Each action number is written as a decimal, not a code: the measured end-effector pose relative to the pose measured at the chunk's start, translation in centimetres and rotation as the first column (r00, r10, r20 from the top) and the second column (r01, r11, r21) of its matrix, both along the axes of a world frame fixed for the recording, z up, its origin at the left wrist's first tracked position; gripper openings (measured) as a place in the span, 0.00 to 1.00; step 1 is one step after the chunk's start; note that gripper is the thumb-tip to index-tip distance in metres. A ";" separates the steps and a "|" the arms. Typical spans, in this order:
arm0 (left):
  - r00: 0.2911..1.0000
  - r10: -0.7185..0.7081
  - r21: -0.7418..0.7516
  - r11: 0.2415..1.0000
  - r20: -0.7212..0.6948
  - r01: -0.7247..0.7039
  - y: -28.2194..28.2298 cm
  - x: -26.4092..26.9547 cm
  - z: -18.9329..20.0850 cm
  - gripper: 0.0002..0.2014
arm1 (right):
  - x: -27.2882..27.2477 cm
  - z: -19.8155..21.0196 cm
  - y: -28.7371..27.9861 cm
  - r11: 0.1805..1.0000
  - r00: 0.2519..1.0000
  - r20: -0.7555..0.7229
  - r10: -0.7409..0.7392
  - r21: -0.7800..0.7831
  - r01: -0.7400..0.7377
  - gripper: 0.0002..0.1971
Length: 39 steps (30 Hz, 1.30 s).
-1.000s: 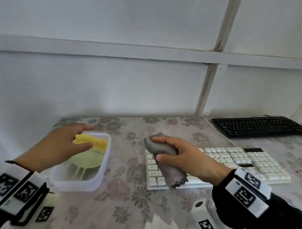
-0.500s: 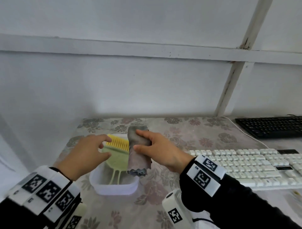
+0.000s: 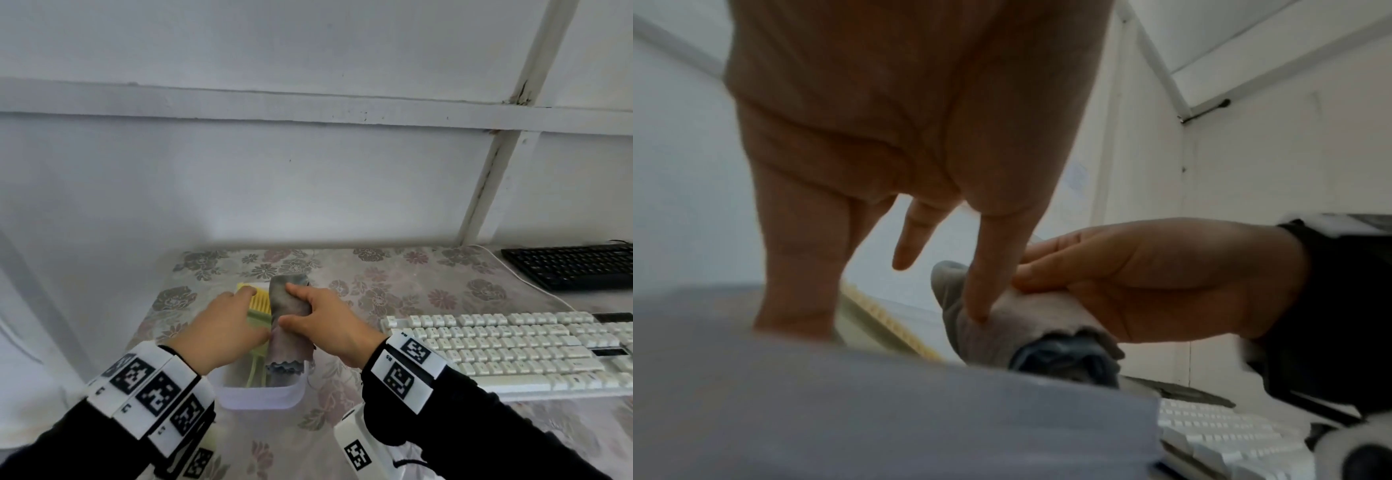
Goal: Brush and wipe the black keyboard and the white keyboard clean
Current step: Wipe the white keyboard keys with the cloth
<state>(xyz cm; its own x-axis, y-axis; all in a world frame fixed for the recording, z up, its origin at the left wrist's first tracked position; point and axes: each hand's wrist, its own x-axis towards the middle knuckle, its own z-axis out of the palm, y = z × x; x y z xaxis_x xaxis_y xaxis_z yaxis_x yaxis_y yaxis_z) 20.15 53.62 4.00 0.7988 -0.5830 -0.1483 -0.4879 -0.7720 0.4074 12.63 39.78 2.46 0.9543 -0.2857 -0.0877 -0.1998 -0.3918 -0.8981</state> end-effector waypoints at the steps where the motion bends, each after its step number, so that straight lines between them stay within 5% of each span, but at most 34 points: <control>1: 1.000 0.005 0.000 1.000 -0.019 -0.005 -0.2 0.0 -0.3 0.35 | 0.0 0.0 0.0 1.000 1.000 0.001 -0.003 0.005 0.003 0.33; 10: 0.998 0.042 -0.265 0.963 -0.055 -0.055 0.2 -0.1 -0.5 0.32 | 0.1 -0.5 -0.2 0.999 1.000 0.000 -0.029 0.041 0.029 0.33; 16: 0.961 0.076 -0.430 0.883 -0.265 -0.189 0.6 0.0 -0.2 0.32 | 0.3 -0.3 0.0 1.000 0.999 -0.032 -0.012 0.002 0.012 0.32; 21: 0.983 0.127 -0.441 0.881 -0.134 -0.174 2.2 -0.2 1.8 0.32 | 1.3 0.8 0.9 0.981 0.991 -0.128 0.039 -0.183 -0.062 0.19; 24: 0.990 0.142 -0.421 0.897 -0.022 -0.138 3.0 -0.4 2.8 0.32 | 2.1 1.1 1.9 0.932 0.969 -0.241 0.049 -0.337 -0.131 0.01; 27: 0.985 0.160 -0.439 0.891 0.069 -0.114 3.6 -0.5 3.3 0.32 | 2.5 1.4 2.8 0.841 0.931 -0.360 0.068 -0.481 -0.247 0.14; 32: 0.982 0.160 -0.483 0.871 0.102 -0.091 3.9 -0.3 3.2 0.31 | 2.4 0.7 4.0 0.718 0.897 -0.442 0.037 -0.612 -0.331 0.14; 35: 0.982 0.157 -0.502 0.861 0.108 -0.082 3.8 -0.3 2.8 0.31 | 2.3 0.0 4.1 0.660 0.922 -0.386 0.017 -0.689 -0.301 0.06; 39: 0.987 0.140 -0.536 0.841 0.083 -0.074 3.8 -0.2 2.5 0.30 | 1.3 -0.1 3.4 0.561 0.927 -0.375 0.008 -0.766 -0.314 0.13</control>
<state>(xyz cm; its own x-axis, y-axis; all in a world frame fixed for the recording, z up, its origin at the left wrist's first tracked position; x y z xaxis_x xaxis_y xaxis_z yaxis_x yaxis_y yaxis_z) 19.93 57.43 6.55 0.8530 -0.4558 0.2544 -0.4830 -0.5043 0.7159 13.96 43.21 2.33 0.9566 -0.2253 -0.1847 -0.2454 -0.9649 -0.0941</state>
